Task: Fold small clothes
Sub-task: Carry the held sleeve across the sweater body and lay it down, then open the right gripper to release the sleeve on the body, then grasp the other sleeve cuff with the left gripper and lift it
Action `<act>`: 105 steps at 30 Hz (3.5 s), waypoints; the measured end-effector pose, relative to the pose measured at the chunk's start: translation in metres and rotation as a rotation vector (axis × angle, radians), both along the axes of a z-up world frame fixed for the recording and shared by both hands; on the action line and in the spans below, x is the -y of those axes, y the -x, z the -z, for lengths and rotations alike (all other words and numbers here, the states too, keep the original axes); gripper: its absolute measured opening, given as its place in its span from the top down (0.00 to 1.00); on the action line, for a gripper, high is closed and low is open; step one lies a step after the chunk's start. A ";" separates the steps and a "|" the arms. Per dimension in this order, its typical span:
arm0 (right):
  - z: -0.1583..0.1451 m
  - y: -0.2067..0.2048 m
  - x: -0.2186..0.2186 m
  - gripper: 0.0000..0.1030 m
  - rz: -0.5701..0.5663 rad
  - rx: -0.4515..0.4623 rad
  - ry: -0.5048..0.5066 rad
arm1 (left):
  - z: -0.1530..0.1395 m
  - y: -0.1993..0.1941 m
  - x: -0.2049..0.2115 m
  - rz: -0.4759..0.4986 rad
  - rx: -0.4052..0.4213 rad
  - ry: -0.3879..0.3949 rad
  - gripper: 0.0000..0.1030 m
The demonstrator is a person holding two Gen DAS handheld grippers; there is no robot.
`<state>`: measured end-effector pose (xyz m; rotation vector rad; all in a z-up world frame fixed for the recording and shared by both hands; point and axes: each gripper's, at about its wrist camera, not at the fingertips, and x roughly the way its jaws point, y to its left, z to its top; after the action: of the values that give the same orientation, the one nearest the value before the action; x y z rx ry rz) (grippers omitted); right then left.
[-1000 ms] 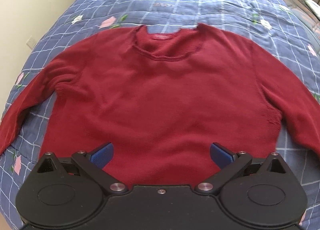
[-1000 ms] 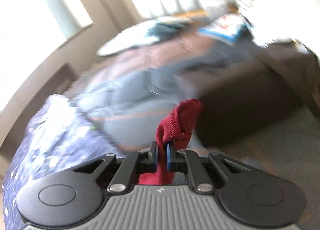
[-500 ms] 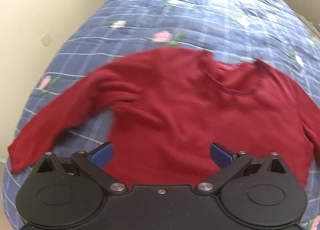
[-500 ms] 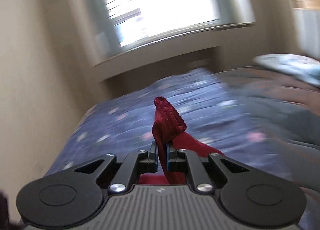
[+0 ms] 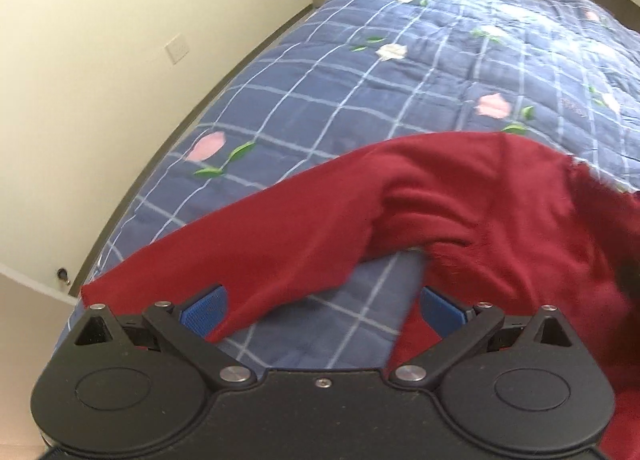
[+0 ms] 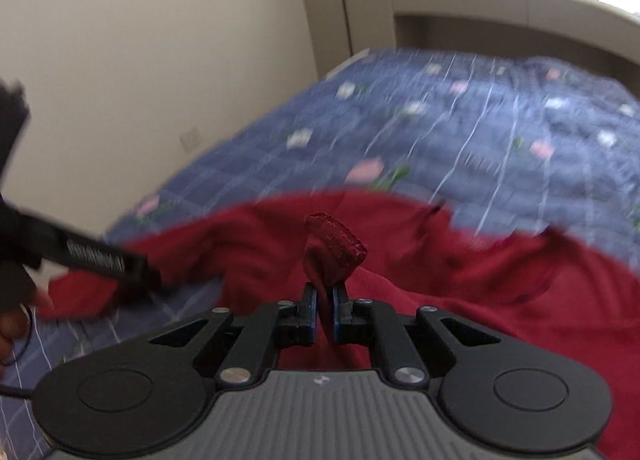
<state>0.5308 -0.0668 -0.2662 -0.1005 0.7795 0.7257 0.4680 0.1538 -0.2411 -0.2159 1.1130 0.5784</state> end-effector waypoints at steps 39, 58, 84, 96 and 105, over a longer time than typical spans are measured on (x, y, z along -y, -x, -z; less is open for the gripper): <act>0.045 0.025 0.209 0.34 0.456 0.187 0.612 | 0.071 -0.038 0.074 0.105 -0.135 0.007 0.00; 0.052 0.036 0.188 0.92 0.189 0.300 0.681 | 0.072 -0.036 0.073 0.070 -0.127 0.013 0.00; 0.020 0.054 0.204 0.02 0.566 -0.024 0.504 | 0.026 0.046 0.008 -0.215 0.185 0.108 0.01; -0.001 0.098 0.119 0.00 0.481 -0.045 0.418 | 0.033 0.150 -0.092 -0.641 0.267 0.178 0.01; 0.001 0.110 0.063 0.00 0.379 -0.052 0.420 | 0.049 0.178 -0.147 -0.886 0.326 0.300 0.28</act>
<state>0.4206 -0.1300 -0.2671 -0.3046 0.9600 0.1990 0.2897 0.3012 -0.2902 -1.0586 0.7409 1.1066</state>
